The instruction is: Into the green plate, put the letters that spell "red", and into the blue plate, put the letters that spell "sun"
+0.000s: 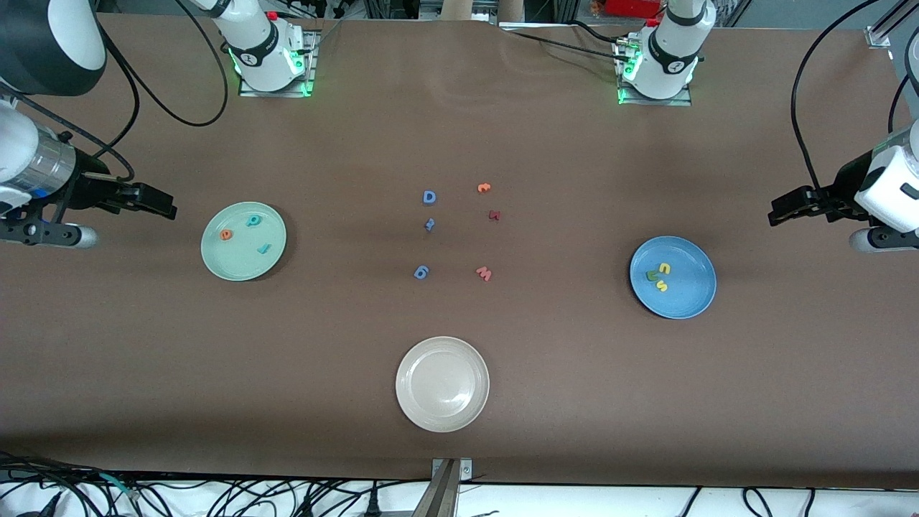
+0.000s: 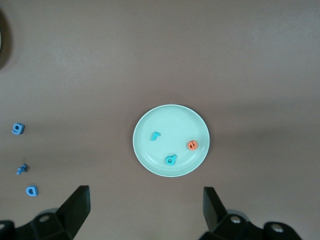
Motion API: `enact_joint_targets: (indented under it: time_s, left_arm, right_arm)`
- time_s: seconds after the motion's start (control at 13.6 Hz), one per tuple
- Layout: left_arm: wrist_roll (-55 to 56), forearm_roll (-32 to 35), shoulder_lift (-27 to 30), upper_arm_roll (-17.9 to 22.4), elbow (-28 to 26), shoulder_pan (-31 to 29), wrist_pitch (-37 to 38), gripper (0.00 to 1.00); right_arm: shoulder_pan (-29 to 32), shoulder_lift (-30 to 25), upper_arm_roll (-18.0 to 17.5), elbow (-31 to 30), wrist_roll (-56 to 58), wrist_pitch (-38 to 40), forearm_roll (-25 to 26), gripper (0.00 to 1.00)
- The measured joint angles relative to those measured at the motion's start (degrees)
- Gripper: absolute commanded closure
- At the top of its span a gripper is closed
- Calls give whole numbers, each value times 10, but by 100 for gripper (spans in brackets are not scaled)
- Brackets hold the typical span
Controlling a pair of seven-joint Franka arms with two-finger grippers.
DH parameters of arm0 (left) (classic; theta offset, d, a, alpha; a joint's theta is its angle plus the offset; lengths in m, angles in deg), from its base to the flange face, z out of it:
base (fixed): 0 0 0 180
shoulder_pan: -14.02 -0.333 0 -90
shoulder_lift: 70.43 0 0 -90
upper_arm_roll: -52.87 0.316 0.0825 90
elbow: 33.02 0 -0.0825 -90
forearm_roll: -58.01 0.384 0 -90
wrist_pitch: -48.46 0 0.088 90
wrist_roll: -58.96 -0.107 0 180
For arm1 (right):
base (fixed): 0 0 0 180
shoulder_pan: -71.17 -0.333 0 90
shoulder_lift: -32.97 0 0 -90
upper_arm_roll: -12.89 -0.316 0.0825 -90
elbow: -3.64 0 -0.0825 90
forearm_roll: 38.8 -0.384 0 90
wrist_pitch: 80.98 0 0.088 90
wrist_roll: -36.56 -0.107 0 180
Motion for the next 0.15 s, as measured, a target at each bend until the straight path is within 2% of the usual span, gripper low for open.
enact_joint_targets:
  time_s: [0.15]
  left_arm:
    - [0, 0, 0, -1, 0, 1, 0, 0]
  right_arm:
    - [0, 0, -1, -2, 0, 0, 0, 0]
